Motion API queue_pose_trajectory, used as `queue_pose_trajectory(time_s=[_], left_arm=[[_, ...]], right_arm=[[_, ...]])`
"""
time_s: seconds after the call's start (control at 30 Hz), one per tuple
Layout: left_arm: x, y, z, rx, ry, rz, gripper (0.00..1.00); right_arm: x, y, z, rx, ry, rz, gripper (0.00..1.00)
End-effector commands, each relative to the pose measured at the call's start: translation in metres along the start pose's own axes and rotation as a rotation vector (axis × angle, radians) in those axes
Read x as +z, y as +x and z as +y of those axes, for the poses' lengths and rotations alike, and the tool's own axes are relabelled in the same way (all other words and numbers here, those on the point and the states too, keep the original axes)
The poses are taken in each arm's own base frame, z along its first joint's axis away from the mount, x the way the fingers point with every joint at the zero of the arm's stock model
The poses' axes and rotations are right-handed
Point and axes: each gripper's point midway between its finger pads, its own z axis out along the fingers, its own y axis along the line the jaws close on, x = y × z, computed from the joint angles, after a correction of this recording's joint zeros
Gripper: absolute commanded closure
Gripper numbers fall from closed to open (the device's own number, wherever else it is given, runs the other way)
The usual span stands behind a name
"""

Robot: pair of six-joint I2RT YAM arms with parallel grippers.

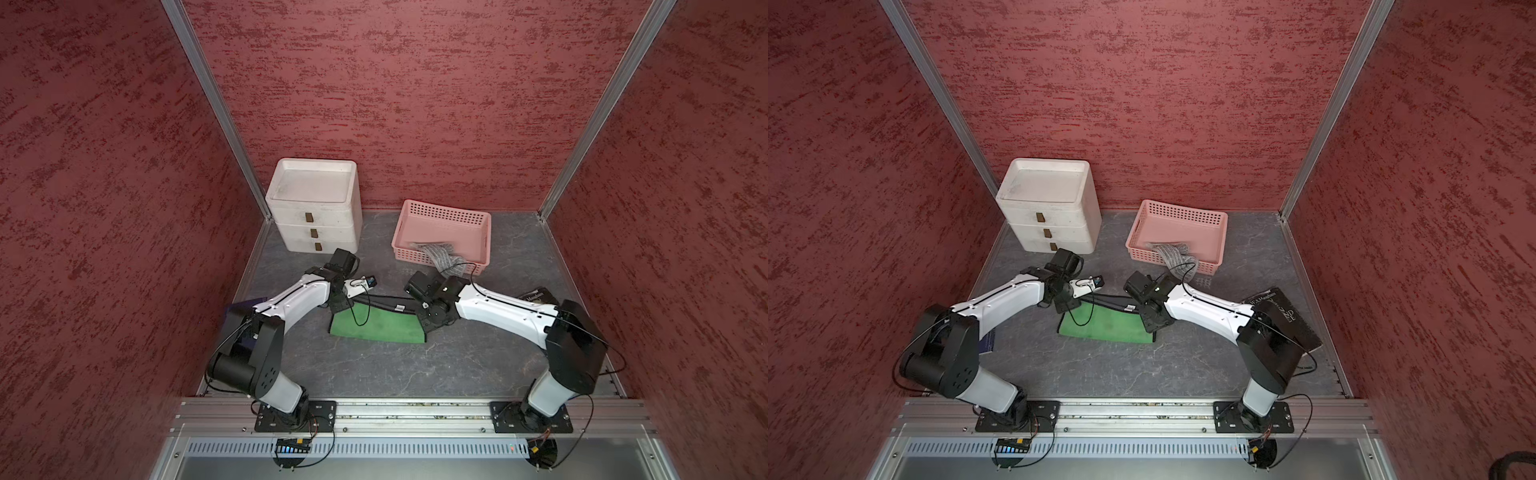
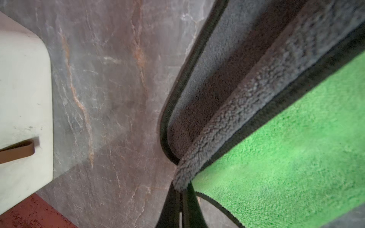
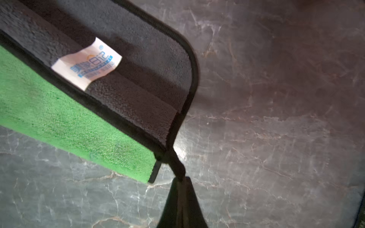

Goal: Fold the square dishcloth
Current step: Fold the cleaning item at the center of the board.

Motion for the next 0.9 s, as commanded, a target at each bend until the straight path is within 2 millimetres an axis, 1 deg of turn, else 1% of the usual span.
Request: queue_pose_trajectory(time_s=[0.0,0.03,0.07,0.1,0.13,0.17,0.2,0.23,0.3,0.33,0.4,0.43,0.47,0.53,0.57,0.6,0.67,0.73,0.77,0.8,0.87], left_arm=[[0.004,-0.012,0.02,-0.022,-0.083,-0.049,0.98],[0.006,-0.012,0.02,-0.021,-0.09,-0.051,0.9],[0.008,-0.013,0.023,-0.022,-0.105,-0.056,0.7],[0.011,-0.012,0.024,-0.019,-0.117,-0.055,0.55],[0.015,-0.01,0.023,-0.014,-0.123,-0.046,0.46],[0.016,-0.007,0.022,-0.012,-0.125,-0.038,0.38],[0.017,-0.006,0.021,-0.01,-0.129,-0.035,0.32],[0.018,-0.005,0.022,-0.009,-0.136,-0.035,0.28],[0.017,-0.003,0.026,-0.01,-0.166,-0.033,0.27],[0.014,-0.003,0.029,-0.015,-0.187,-0.037,0.27],[0.006,-0.003,0.03,-0.027,-0.2,-0.044,0.27],[-0.001,-0.003,0.029,-0.035,-0.195,-0.055,0.27],[-0.006,-0.001,0.025,-0.042,-0.178,-0.059,0.27],[-0.015,0.0,0.012,-0.055,-0.119,-0.078,0.26],[-0.019,0.003,0.004,-0.063,-0.084,-0.076,0.26],[-0.02,0.005,-0.004,-0.072,-0.05,-0.074,0.27],[-0.02,0.01,-0.016,-0.089,-0.005,-0.061,0.27],[-0.016,0.017,-0.023,-0.095,0.006,-0.041,0.28],[-0.015,0.021,-0.025,-0.096,0.004,-0.035,0.28],[-0.013,0.025,-0.03,-0.095,0.008,-0.026,0.28],[-0.01,0.033,-0.039,-0.089,0.025,-0.008,0.28]], right_arm=[[0.002,-0.024,-0.001,0.006,-0.006,-0.049,1.0],[0.005,-0.027,-0.004,0.012,0.009,-0.051,1.0],[0.007,-0.031,-0.008,0.018,0.032,-0.054,0.95],[0.009,-0.034,-0.012,0.026,0.051,-0.058,0.82],[0.012,-0.037,-0.016,0.033,0.071,-0.058,0.7],[0.013,-0.04,-0.02,0.044,0.091,-0.066,0.56],[0.012,-0.043,-0.024,0.053,0.112,-0.076,0.45],[0.011,-0.045,-0.028,0.062,0.135,-0.089,0.41],[0.005,-0.049,-0.038,0.082,0.188,-0.106,0.4],[0.001,-0.05,-0.042,0.089,0.21,-0.115,0.38],[-0.008,-0.052,-0.043,0.093,0.219,-0.14,0.36],[-0.014,-0.054,-0.038,0.088,0.203,-0.163,0.36],[-0.02,-0.055,-0.03,0.079,0.17,-0.184,0.36],[-0.028,-0.057,0.004,0.029,0.022,-0.21,0.37],[-0.03,-0.057,0.021,0.005,-0.059,-0.208,0.38],[-0.03,-0.057,0.034,-0.007,-0.118,-0.201,0.41],[-0.024,-0.059,0.053,-0.022,-0.203,-0.181,0.44],[-0.012,-0.063,0.062,-0.02,-0.244,-0.16,0.48],[-0.005,-0.065,0.064,-0.012,-0.259,-0.146,0.51],[0.003,-0.068,0.063,0.005,-0.269,-0.135,0.55],[0.018,-0.069,0.057,0.041,-0.28,-0.111,0.61]])
